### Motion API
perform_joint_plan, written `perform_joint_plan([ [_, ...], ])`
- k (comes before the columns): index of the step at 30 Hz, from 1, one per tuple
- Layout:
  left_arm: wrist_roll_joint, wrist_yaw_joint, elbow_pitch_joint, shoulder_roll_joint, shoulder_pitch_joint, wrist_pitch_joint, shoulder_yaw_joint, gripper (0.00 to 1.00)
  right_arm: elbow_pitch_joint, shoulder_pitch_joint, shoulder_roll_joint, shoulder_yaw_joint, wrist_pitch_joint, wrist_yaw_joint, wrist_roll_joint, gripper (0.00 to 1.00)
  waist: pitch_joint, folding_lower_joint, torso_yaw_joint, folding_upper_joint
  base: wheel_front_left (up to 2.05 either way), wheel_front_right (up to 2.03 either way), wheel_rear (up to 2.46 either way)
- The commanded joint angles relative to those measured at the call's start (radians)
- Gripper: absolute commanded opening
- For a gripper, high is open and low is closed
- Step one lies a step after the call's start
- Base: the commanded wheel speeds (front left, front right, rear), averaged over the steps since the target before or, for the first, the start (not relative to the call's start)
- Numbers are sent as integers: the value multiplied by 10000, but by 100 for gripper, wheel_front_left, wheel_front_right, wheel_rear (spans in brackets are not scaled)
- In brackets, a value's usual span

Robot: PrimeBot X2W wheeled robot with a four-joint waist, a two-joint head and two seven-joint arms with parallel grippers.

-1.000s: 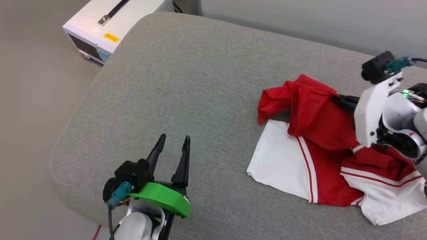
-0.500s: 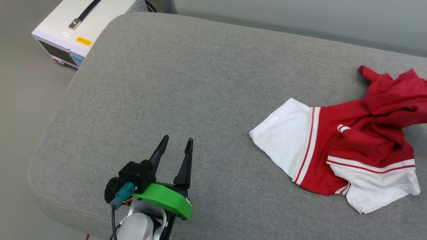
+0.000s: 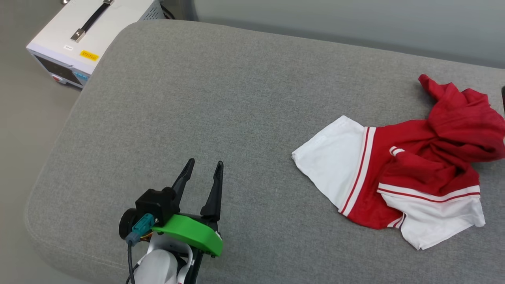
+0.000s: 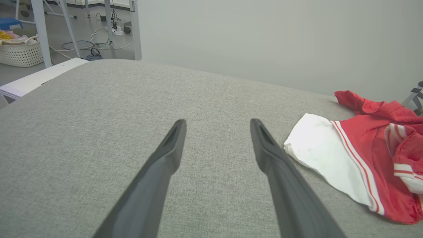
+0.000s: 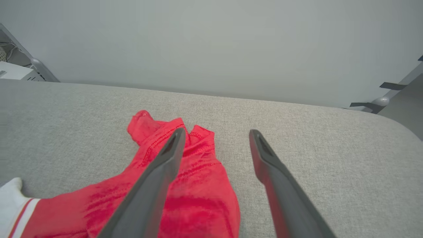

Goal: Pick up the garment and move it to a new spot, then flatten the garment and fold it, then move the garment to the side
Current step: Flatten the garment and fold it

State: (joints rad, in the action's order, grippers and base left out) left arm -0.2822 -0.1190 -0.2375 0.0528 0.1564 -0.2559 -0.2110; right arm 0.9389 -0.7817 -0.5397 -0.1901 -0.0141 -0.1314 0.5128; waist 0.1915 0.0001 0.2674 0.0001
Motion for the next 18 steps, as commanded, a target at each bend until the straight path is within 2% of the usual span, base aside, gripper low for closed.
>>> perform_joint_plan([
  [1,75,-40,13,-26,81,-59,68,100,-256,-14,64,-94,-270,7,-75,100,-259,-1,-201,-1,0,0,0],
  [9,-133,-62,273,-26,-71,-59,308,100,-2476,1315,202,-435,-1440,7,-30,100,-901,-1,-735,-1,0,0,0],
  [18,-271,-86,393,-26,-333,-59,295,100,-5711,4182,1042,401,-1814,7,-620,100,-1165,-1,-1407,-1,0,0,0],
])
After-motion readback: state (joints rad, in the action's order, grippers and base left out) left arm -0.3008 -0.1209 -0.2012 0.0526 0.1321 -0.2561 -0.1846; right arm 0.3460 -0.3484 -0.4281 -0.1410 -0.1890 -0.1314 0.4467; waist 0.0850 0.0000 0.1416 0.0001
